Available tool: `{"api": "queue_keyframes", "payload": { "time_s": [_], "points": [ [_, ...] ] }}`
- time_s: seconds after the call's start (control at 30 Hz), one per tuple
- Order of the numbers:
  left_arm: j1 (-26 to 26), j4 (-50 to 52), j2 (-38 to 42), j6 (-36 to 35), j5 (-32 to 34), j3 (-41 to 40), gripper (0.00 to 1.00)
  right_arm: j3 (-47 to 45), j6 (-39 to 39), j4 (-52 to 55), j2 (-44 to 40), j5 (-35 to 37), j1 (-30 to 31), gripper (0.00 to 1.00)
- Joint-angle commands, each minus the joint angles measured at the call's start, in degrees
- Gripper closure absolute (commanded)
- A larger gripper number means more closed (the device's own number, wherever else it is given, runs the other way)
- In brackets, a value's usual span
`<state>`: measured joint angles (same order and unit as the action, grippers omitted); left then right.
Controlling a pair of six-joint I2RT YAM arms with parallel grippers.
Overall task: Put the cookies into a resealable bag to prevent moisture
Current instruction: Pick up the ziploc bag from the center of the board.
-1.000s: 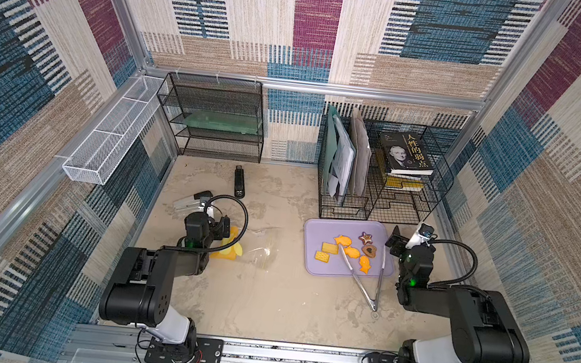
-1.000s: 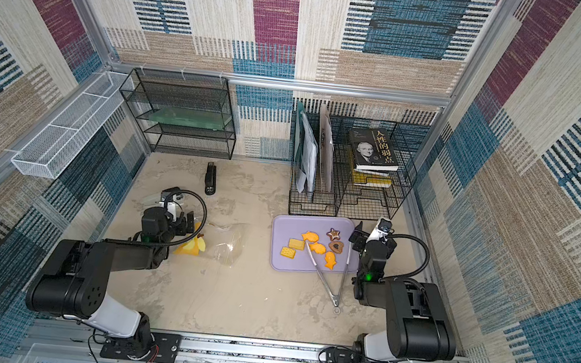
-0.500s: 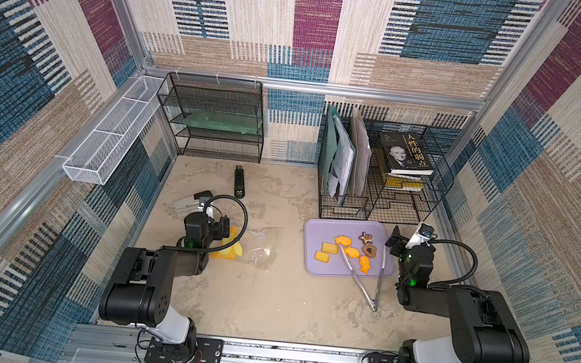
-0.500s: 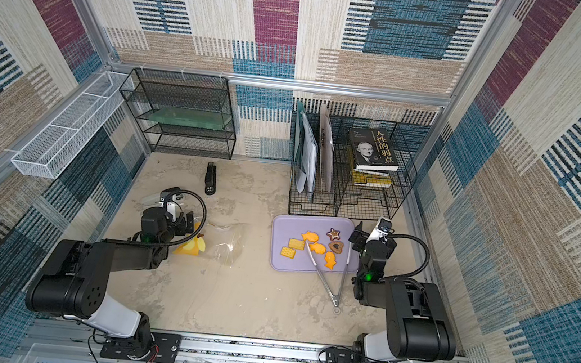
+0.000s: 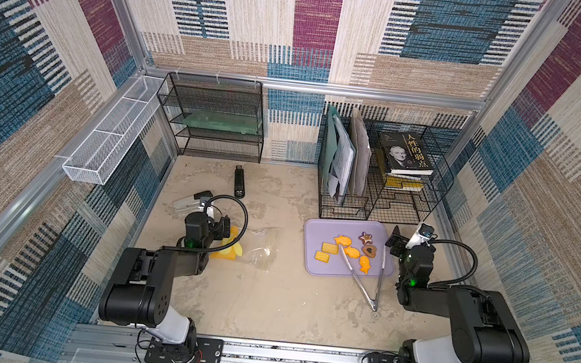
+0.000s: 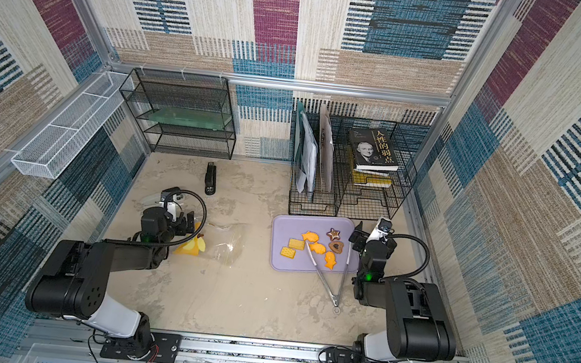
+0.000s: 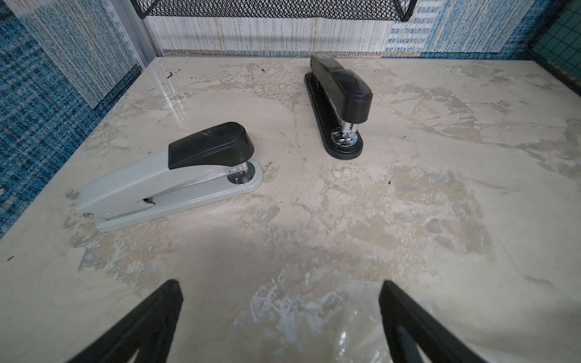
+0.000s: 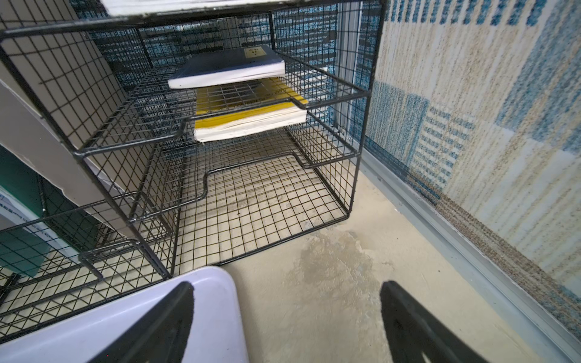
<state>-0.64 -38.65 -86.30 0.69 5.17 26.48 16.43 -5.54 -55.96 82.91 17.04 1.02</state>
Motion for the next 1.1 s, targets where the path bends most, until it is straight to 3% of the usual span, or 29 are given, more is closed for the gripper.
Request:
{"api": "queue_keyframes", "payload": {
  "time_s": [0.0,0.13,0.27,0.53,0.8,1.07],
  "points": [
    [-0.15,11.29,4.99,0.81,2.23,5.00,0.00,1.73,1.05,1.17,-1.78,0.95,0.93,0.05],
    [-0.06,27.86,12.86,3.39,3.09,14.46,0.00,8.72,0.49,17.20,-8.73,3.43,2.40,0.05],
    [2.04,47.55,16.14,6.07,-0.09,26.88,0.00,12.70,-5.91,29.92,-17.49,-0.63,3.01,0.05],
    [22.85,78.19,12.44,9.83,3.53,39.59,0.00,17.08,-12.72,48.84,-24.47,-6.83,11.02,0.05],
    [37.58,88.84,5.79,16.38,8.17,41.63,0.02,18.84,-15.02,60.27,-25.22,-12.68,14.90,0.05],
    [42.33,93.41,-4.78,22.37,13.59,45.07,0.06,21.35,-16.91,73.62,-23.42,-12.23,15.61,0.05]
  ]
}}
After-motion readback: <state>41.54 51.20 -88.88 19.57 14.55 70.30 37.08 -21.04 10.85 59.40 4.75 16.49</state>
